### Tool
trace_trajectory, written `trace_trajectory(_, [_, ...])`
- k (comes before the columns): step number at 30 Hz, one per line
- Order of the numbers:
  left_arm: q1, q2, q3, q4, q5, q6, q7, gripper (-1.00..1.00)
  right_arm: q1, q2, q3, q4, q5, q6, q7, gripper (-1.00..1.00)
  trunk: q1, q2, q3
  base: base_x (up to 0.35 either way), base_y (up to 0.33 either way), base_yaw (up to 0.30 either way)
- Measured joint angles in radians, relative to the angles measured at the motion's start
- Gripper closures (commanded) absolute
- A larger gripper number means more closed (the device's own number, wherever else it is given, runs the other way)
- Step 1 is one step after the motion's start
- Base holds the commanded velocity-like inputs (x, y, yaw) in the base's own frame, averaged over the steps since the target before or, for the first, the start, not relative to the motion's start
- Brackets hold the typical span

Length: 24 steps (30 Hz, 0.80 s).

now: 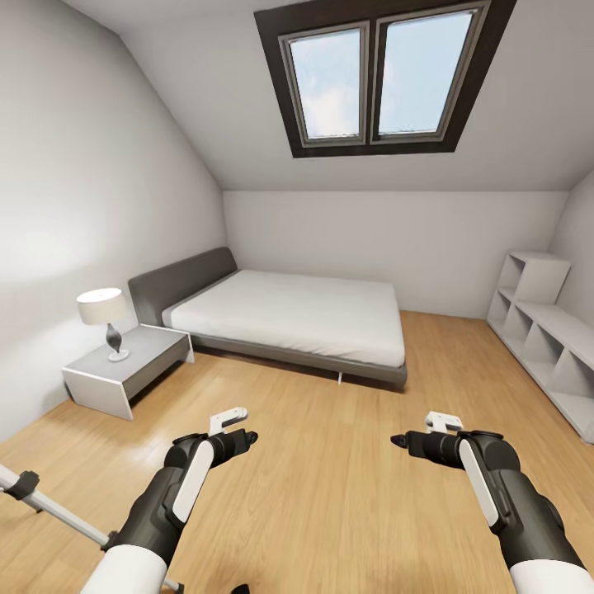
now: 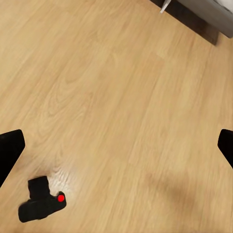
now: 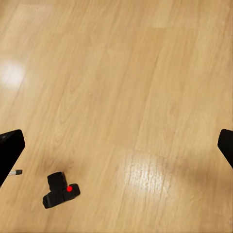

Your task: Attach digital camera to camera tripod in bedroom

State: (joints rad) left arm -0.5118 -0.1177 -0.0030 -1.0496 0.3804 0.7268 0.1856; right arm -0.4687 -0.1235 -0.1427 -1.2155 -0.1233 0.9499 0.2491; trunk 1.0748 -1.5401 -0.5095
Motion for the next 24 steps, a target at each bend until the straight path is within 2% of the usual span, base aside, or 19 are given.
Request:
trace_trajectory(6, [0.0, 0.004, 0.006, 0.004, 0.017, -0.001, -0.007, -1.0, 0.0, -0.001, 0.0, 0.007, -0.004, 0.002, 0.0, -1.0, 0.023, -0.042, -0.019, 0.0, 0.0, 0.0])
trace_trajectory(15, [0.0, 0.019, 0.018, 0.002, 0.108, -0.007, -0.003, -1.0, 0.0, -0.001, -0.003, 0.008, -0.005, 0.002, 0.0, -1.0, 0.058, -0.105, -0.047, 0.0, 0.0, 0.0])
trace_trajectory(24, [0.0, 0.032, 0.023, 0.003, 0.126, -0.01, 0.001, -1.0, 0.0, 0.001, -0.025, -0.001, -0.009, 0.01, 0.0, -1.0, 0.092, -0.168, -0.075, 0.0, 0.0, 0.0])
